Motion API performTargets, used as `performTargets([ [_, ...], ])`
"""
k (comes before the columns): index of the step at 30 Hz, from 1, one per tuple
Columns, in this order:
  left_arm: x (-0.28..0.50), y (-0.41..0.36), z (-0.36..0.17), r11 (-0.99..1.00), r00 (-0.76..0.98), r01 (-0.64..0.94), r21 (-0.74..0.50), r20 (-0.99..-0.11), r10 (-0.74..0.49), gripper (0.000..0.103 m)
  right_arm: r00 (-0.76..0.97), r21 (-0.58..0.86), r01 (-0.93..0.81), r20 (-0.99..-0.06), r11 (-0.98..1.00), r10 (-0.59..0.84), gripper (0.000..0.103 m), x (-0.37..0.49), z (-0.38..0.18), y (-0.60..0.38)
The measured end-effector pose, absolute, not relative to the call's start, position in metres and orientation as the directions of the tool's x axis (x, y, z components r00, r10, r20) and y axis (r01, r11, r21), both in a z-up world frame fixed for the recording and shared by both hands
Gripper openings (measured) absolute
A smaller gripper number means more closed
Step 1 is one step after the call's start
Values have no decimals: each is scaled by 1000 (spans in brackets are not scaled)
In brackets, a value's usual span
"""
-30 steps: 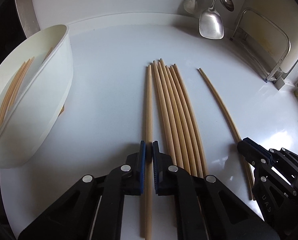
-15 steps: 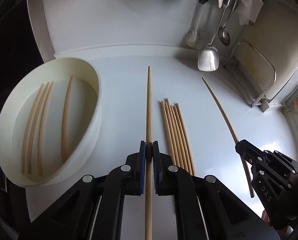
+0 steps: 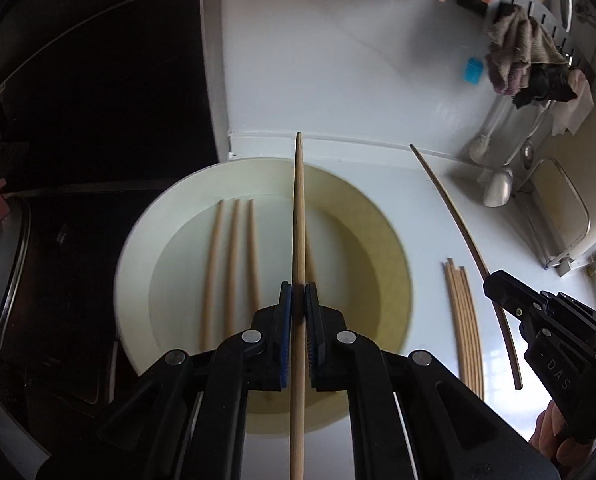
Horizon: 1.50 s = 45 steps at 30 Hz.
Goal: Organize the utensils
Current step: 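Lift both chopsticks and carry them over the white basin, then lower the chopsticks into the basin and open both grippers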
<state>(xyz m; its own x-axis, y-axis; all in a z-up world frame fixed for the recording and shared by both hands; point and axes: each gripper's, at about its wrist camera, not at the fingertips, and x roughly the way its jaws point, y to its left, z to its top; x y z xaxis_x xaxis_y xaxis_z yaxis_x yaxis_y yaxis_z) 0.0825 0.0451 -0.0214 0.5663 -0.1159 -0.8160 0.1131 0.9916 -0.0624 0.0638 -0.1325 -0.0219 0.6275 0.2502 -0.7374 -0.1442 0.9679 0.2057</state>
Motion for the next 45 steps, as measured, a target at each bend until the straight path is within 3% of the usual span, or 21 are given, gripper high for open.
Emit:
performTargets([
  [5,103,81,-50,994,516,101,-52,-851,-97,8,561,291,-150,-762,945,323,6,96,-38,-78],
  [12,132,97,-83,988,447,129,-86,-884,-136,8,470,255,-149,-832,955,295,6,122,-68,-20],
  [33,159,114,-119,981,356,143,-130,-918,-173,9,343,217,-55,-913,975,222,7,153,-114,-15],
  [36,157,116,-112,984,378,138,-116,-912,-160,24,354,212,-56,-909,976,218,10,153,-110,-16],
  [38,156,118,-104,986,401,134,-102,-904,-148,50,369,205,-62,-905,977,213,20,147,-104,-19],
  [40,152,121,-94,987,431,128,-96,-891,-142,64,383,193,-64,-901,979,203,22,143,-99,-22],
  [45,145,126,-79,989,465,128,-81,-875,-132,68,404,204,-42,-892,978,204,27,132,-90,-34],
])
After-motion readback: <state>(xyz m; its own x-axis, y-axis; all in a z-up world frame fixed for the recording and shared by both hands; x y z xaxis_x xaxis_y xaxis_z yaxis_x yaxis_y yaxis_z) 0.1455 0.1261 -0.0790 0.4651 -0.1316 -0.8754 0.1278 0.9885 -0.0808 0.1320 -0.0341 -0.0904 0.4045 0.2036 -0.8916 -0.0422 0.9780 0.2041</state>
